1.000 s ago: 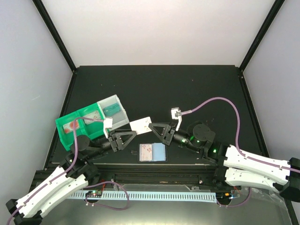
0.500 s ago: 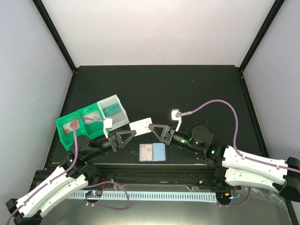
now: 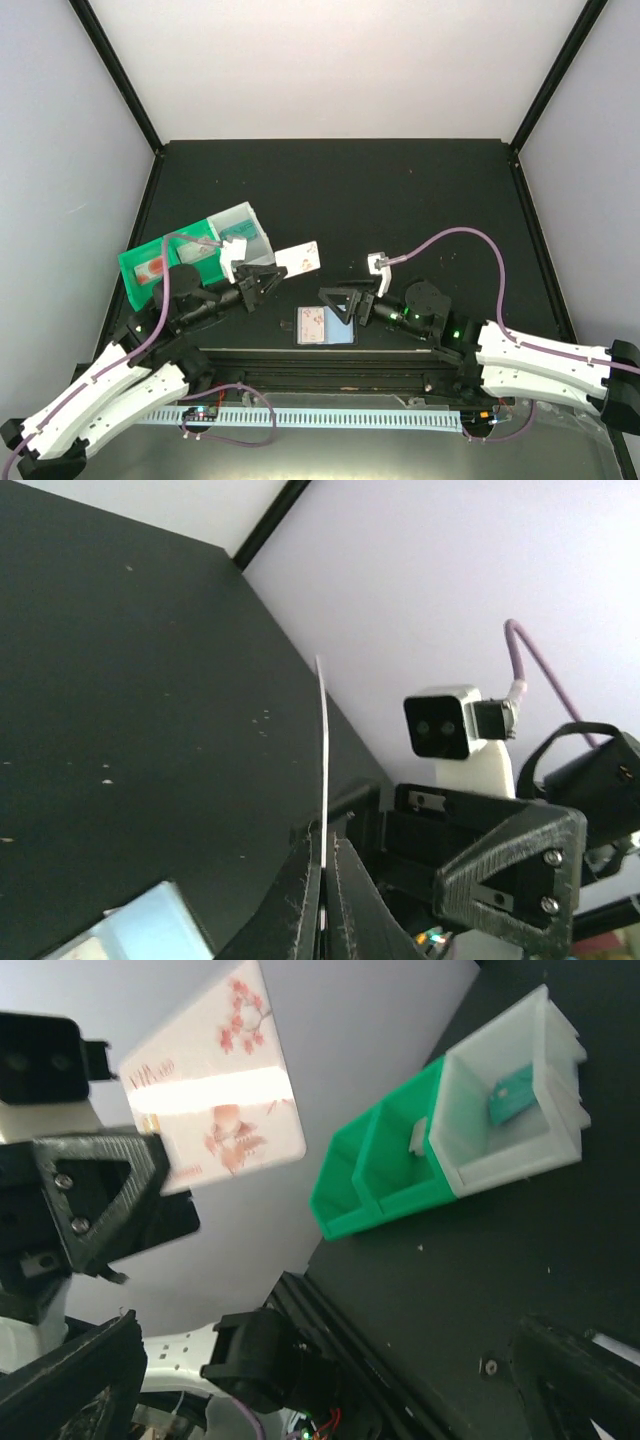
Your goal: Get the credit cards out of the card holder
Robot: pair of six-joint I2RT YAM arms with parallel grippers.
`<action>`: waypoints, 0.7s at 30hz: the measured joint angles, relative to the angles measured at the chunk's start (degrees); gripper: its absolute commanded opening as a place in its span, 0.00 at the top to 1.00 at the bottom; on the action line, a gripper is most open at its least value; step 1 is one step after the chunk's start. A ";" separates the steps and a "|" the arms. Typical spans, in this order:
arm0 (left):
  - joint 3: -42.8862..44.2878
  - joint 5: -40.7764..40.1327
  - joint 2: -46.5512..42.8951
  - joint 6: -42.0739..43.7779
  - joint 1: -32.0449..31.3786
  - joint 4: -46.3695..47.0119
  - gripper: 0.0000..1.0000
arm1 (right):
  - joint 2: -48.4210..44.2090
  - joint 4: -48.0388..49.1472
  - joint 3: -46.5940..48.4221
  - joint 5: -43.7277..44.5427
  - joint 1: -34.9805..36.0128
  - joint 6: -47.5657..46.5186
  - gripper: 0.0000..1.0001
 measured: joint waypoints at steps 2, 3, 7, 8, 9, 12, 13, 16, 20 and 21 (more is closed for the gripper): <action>3.06 -0.31 2.80 2.01 0.72 -2.58 0.98 | -0.68 -1.01 -0.90 0.09 0.00 -0.26 0.00; 4.42 -0.28 4.15 2.99 1.29 -4.07 0.98 | -0.76 -1.14 -0.98 0.09 0.00 -0.31 0.00; 9.77 1.55 10.45 6.58 6.01 -10.01 0.98 | -2.25 -2.97 -1.16 -0.04 0.00 -0.68 0.00; 11.08 2.78 12.22 7.61 8.20 -11.43 0.98 | -2.93 -3.28 -1.29 -0.07 0.00 -0.85 0.00; 12.09 3.85 13.44 8.37 10.38 -12.52 0.98 | -3.61 -3.58 -1.38 -0.09 0.00 -1.11 0.00; 13.75 7.43 16.48 10.40 17.73 -15.45 0.98 | -5.81 -5.03 -1.42 -0.04 0.00 -1.95 0.00; 14.01 9.01 16.94 10.86 20.50 -16.57 0.98 | -6.54 -5.64 -1.42 0.00 0.00 -2.14 0.00; 14.78 12.24 18.14 12.68 28.33 -19.61 0.98 | -8.59 -7.87 -1.42 0.09 0.00 -3.21 0.00; 17.42 13.97 21.24 16.28 35.45 -24.15 0.98 | -10.86 -11.21 -1.42 0.52 0.00 -4.90 0.00; 18.25 14.49 22.29 17.27 37.20 -25.24 0.98 | -11.34 -11.98 -1.42 0.66 0.00 -5.31 0.00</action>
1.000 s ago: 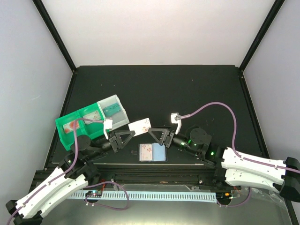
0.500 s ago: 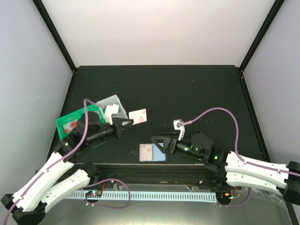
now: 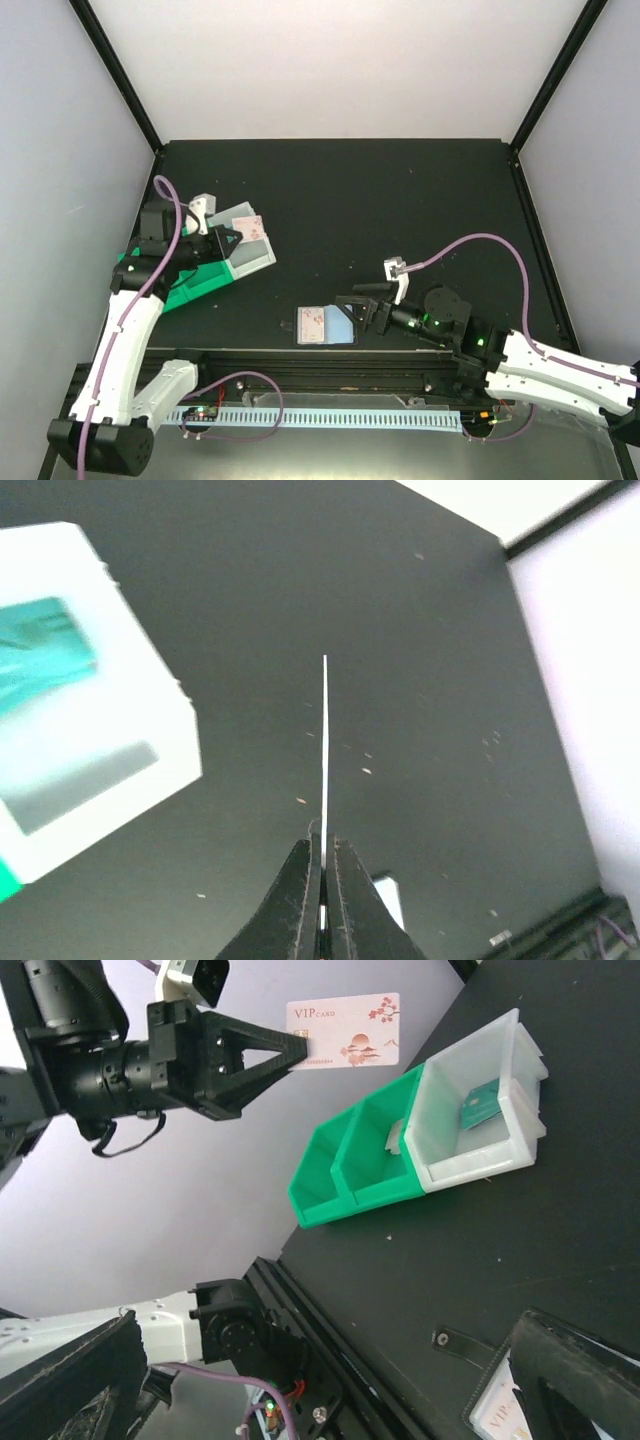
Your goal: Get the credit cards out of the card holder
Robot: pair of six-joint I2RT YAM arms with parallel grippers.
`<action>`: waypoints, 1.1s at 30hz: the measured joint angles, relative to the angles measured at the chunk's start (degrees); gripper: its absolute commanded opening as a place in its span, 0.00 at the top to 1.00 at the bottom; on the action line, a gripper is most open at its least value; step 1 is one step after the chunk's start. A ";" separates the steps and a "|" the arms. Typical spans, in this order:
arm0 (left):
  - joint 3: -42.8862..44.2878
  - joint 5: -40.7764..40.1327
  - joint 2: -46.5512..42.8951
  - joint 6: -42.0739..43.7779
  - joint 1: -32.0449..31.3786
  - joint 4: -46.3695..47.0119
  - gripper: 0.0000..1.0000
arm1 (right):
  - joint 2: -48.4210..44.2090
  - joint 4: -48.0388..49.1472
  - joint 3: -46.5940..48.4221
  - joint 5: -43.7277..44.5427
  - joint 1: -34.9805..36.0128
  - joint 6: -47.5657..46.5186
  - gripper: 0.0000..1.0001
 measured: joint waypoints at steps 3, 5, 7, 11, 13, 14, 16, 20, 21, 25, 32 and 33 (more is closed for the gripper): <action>1.60 1.75 2.71 2.91 7.10 -2.40 0.98 | -1.70 -1.95 0.00 0.39 0.00 -1.05 0.00; 1.77 3.04 3.80 4.63 12.09 -3.56 0.99 | -2.97 -2.80 0.00 0.79 0.00 -1.55 0.00; 1.97 3.67 4.74 5.99 15.96 -4.81 0.99 | -4.22 -3.72 0.00 1.22 0.00 -2.03 0.00; 3.26 3.30 6.69 6.62 21.20 -6.16 0.98 | -5.84 -5.35 0.00 1.97 0.00 -2.84 0.00; 3.23 2.82 6.82 6.03 23.08 -6.19 0.98 | -6.36 -5.86 0.00 1.99 0.00 -2.89 0.00; 3.23 2.47 6.88 5.62 24.28 -6.12 0.98 | -6.67 -6.16 0.00 1.99 0.00 -2.91 0.00; 3.15 2.54 7.30 5.38 26.77 -5.95 0.98 | -7.10 -6.88 -0.09 1.95 0.00 -2.91 0.00; 3.10 4.85 10.27 5.38 32.79 -5.86 0.98 | -7.61 -8.70 -0.63 1.62 0.00 -3.04 0.00; 3.19 4.76 11.19 5.40 33.62 -5.92 0.98 | -7.61 -9.05 -0.61 1.36 0.00 -3.19 0.00; 4.94 3.26 15.23 6.14 35.21 -6.78 0.98 | -7.61 -11.19 -0.15 -0.02 0.00 -4.20 0.00; 5.18 -0.68 18.91 8.13 37.24 -7.17 0.98 | -7.19 -14.62 2.73 -1.18 0.00 -6.36 0.00; 5.18 -1.11 19.58 8.31 37.27 -7.17 0.98 | -6.97 -14.91 3.15 -1.22 0.00 -6.80 0.00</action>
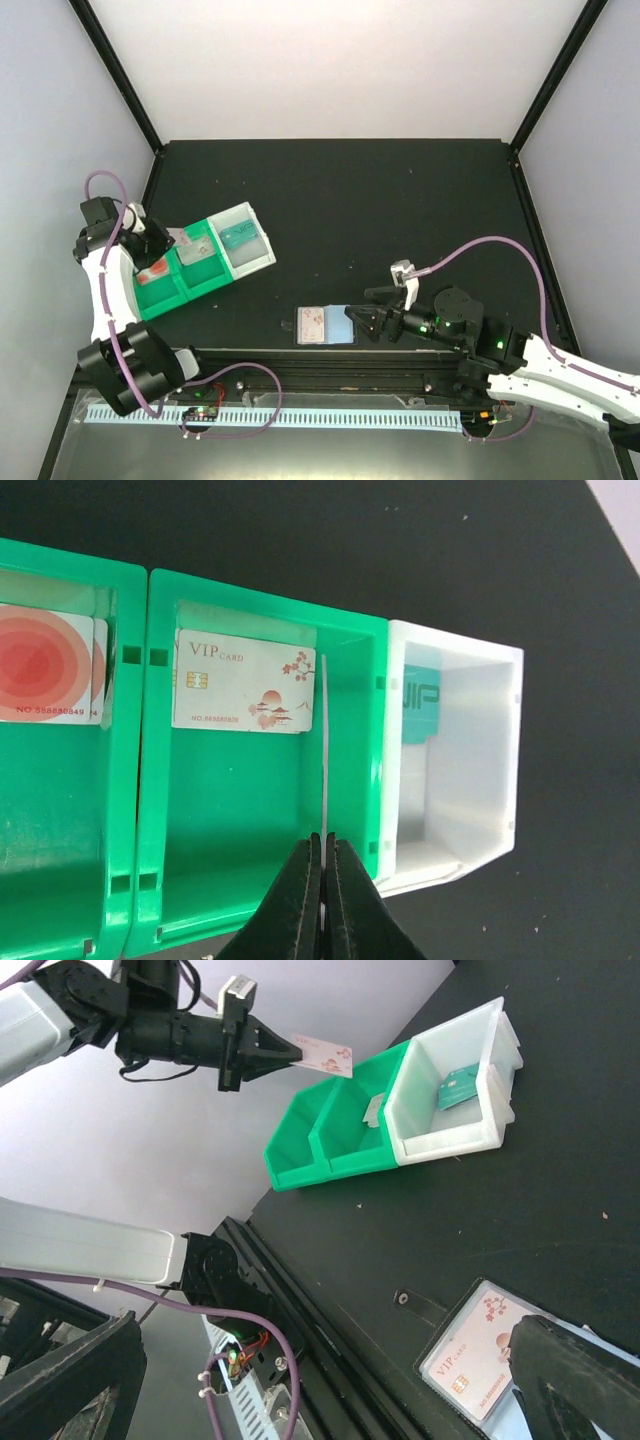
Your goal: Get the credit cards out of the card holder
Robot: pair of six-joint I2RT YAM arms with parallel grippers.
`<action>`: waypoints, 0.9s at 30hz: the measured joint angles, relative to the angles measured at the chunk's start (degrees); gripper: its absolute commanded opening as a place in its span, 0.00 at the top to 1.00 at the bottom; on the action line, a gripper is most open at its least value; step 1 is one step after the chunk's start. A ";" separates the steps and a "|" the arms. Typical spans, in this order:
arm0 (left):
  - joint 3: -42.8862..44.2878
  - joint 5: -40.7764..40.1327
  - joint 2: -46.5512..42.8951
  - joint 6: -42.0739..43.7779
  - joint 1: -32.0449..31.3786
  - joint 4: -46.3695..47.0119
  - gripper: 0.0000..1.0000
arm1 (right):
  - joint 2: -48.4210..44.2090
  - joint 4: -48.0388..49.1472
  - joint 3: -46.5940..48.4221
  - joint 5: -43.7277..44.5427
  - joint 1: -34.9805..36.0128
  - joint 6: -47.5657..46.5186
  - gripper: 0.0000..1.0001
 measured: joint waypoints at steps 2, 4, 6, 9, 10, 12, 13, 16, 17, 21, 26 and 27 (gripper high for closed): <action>-0.02 -0.11 1.77 0.28 0.02 0.07 0.98 | 0.66 -1.05 1.25 0.00 0.00 -0.98 0.00; -0.02 -0.22 3.87 0.48 0.02 0.09 0.98 | 1.09 -1.66 2.12 0.04 0.00 -1.86 0.00; -0.02 -0.26 5.81 0.68 0.00 0.22 0.98 | 1.27 -2.05 2.34 0.07 0.00 -2.43 0.00; -0.37 0.22 7.63 1.09 -0.09 1.22 0.98 | 1.36 -2.40 2.34 0.04 0.00 -2.64 0.00; -0.94 0.81 7.85 1.14 -0.11 2.23 0.98 | 1.44 -2.40 2.34 0.07 0.00 -2.64 0.00; -2.34 1.73 8.24 1.14 -0.55 3.91 0.99 | 1.73 -2.60 2.34 0.11 0.00 -2.71 0.00; -2.73 1.86 8.76 1.14 -0.85 4.42 0.98 | 1.79 -2.86 2.34 0.17 0.00 -2.86 0.00; -2.93 1.97 11.17 1.11 -2.03 5.75 0.98 | 2.40 -4.17 2.78 0.57 0.00 -3.28 0.00; -2.93 2.10 11.87 1.11 -2.29 6.16 0.98 | 2.62 -4.42 2.91 0.59 0.00 -3.32 0.00; -2.93 2.27 13.86 1.14 -3.06 7.65 0.97 | 2.69 -4.59 3.08 0.57 0.00 -3.28 0.00; -2.93 2.32 14.86 1.11 -3.10 9.31 0.95 | 3.41 -4.66 3.08 0.94 0.00 -2.78 0.00; -2.93 2.34 15.10 1.11 -3.10 9.57 0.95 | 3.63 -4.70 3.08 1.09 0.00 -2.62 0.00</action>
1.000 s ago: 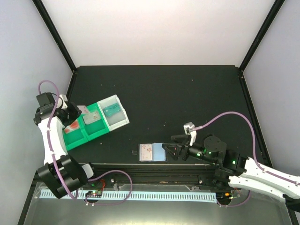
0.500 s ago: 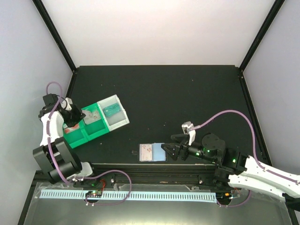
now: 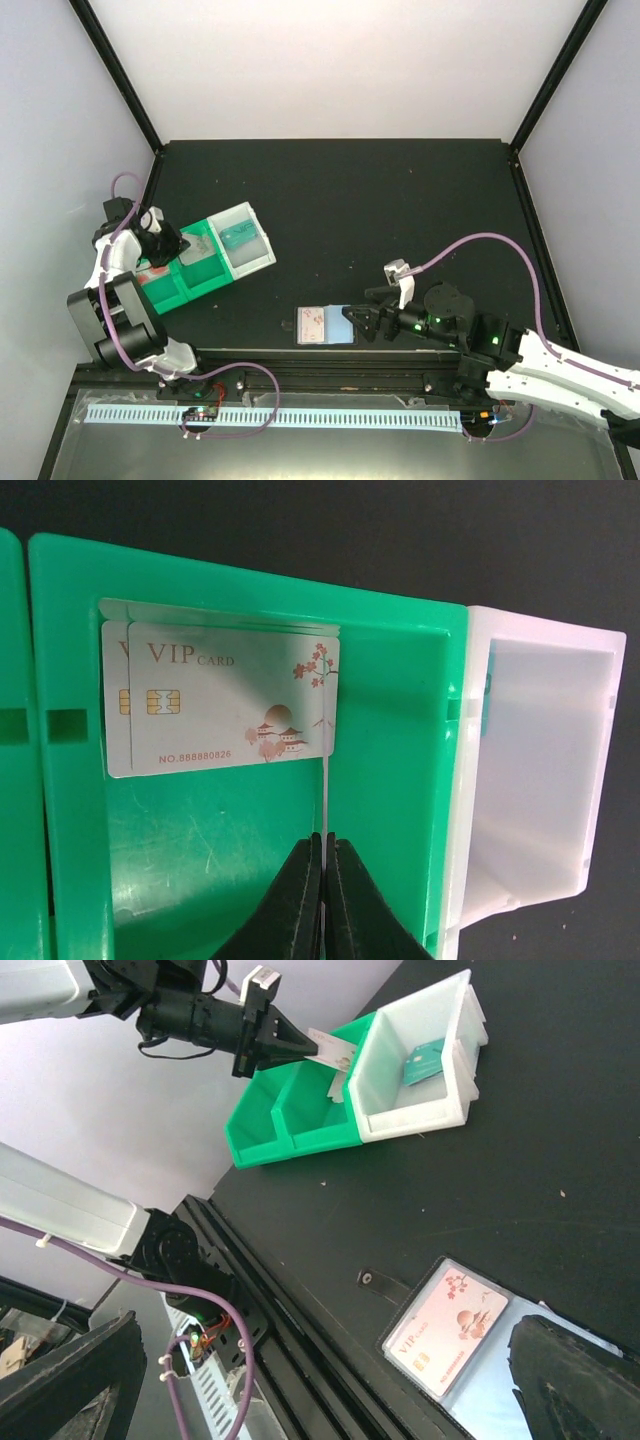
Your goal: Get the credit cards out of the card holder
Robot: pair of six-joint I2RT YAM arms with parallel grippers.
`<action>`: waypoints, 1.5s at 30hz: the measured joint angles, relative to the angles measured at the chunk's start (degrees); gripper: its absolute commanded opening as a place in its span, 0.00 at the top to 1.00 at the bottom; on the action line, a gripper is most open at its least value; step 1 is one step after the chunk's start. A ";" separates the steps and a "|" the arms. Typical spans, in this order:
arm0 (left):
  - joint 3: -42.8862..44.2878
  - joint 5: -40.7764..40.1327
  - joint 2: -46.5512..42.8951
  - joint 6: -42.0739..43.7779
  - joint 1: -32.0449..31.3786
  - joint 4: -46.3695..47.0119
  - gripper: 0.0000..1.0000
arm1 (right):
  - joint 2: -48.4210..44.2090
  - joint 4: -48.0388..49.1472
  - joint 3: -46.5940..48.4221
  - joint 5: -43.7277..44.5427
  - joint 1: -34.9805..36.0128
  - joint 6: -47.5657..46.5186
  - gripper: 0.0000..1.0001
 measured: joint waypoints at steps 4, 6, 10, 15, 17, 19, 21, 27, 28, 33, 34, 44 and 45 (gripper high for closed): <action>0.00 0.17 0.96 0.00 0.00 0.37 0.94 | 0.81 -0.20 0.02 0.52 0.00 0.44 0.00; 0.00 0.22 1.44 0.00 0.00 0.48 0.94 | 0.83 -0.17 0.02 0.57 0.00 0.70 0.00; 0.00 0.44 2.91 -0.07 -0.39 1.01 0.93 | 0.11 -0.17 0.00 0.94 0.00 1.33 0.00; 0.59 0.35 5.14 -0.09 -1.03 1.01 0.93 | -1.75 -0.20 -0.09 1.90 0.00 1.70 0.00; 1.07 0.31 5.55 -0.07 -1.16 1.01 0.93 | -2.08 -0.22 -0.09 2.27 0.00 1.70 0.00; 1.38 0.13 5.60 -0.07 -1.36 1.03 0.93 | -2.29 -0.24 -0.09 2.60 0.00 1.70 0.00; 1.64 -0.17 5.60 -0.09 -1.51 1.05 0.93 | -2.29 -0.24 -0.11 2.95 0.00 1.68 0.00; 1.68 -1.11 5.64 -0.46 -1.51 1.11 0.95 | -1.81 -0.28 -0.11 3.63 0.00 1.36 0.00; 1.68 -1.18 5.64 -0.52 -1.51 1.11 0.95 | -1.62 -0.35 -0.11 3.65 0.00 1.25 0.00; 1.68 -1.73 5.66 -1.36 -1.86 1.29 0.94 | -1.29 -0.83 -0.09 3.98 0.00 0.79 0.00; 1.68 -1.88 5.70 -1.55 -1.97 1.33 0.94 | -1.31 -0.92 -0.09 3.98 0.00 0.68 0.00; 2.08 -3.80 7.13 -3.04 -4.13 3.58 0.90 | -2.34 -1.22 -0.11 4.66 0.00 0.42 0.00; 2.08 -3.96 7.37 -3.19 -4.17 3.58 0.89 | -2.38 -1.22 -0.11 4.66 0.00 0.42 0.00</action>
